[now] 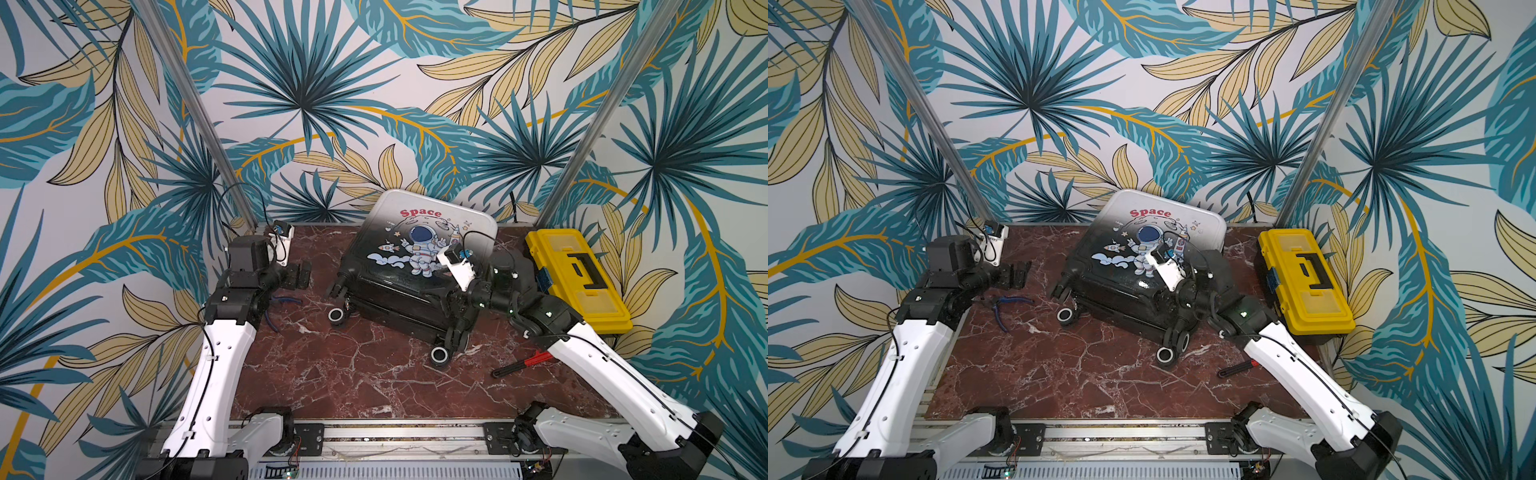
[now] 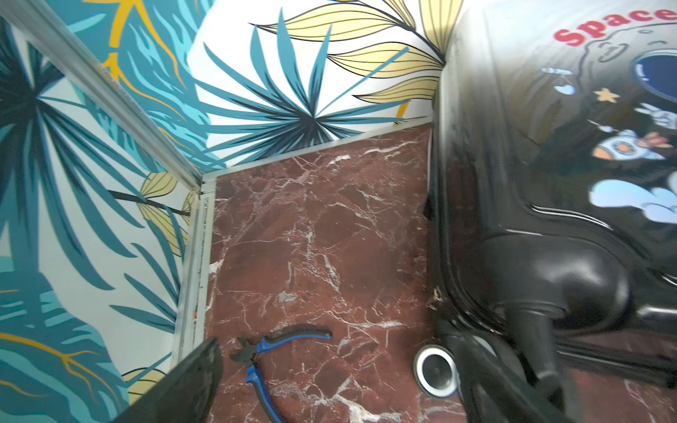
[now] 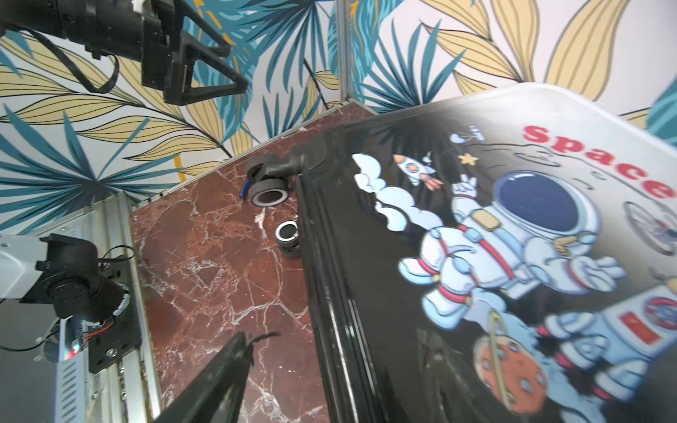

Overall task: Close the suitcase zippers
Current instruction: Reset both arms

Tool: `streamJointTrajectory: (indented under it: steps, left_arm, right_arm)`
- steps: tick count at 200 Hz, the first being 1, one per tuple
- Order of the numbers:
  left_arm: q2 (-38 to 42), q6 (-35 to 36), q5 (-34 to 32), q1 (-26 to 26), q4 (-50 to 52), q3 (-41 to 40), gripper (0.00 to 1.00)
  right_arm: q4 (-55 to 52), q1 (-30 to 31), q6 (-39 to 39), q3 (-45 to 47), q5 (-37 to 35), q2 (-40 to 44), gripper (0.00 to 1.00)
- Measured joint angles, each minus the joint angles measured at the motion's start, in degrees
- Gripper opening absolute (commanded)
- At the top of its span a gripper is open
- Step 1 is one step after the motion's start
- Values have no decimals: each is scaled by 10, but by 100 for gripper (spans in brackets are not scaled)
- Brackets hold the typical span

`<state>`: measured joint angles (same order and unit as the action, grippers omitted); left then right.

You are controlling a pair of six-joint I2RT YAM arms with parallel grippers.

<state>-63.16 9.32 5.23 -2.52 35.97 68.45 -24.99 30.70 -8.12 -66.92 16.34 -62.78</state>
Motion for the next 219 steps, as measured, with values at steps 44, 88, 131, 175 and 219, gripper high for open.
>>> streamJointTrajectory:
  steps: [44, 88, 131, 175, 219]
  left_arm:
    - [-45, -54, -13, -72, -120, -50, 99]
    - [-112, -113, -54, -73, -254, -163, 99]
    - [-146, -138, -91, -73, -344, -231, 99]
    - [-178, -138, -79, -73, -449, -299, 99]
    - [-217, -127, -46, -73, -507, -314, 99]
  right_arm:
    - [-5, -151, 7, 19, -85, 37, 88]
    - [73, -283, 74, 125, -202, 74, 90]
    - [145, -362, 138, 229, -235, 60, 90]
    - [317, -362, 146, 341, -212, -31, 90]
    - [506, -362, 142, 422, -201, -129, 99]
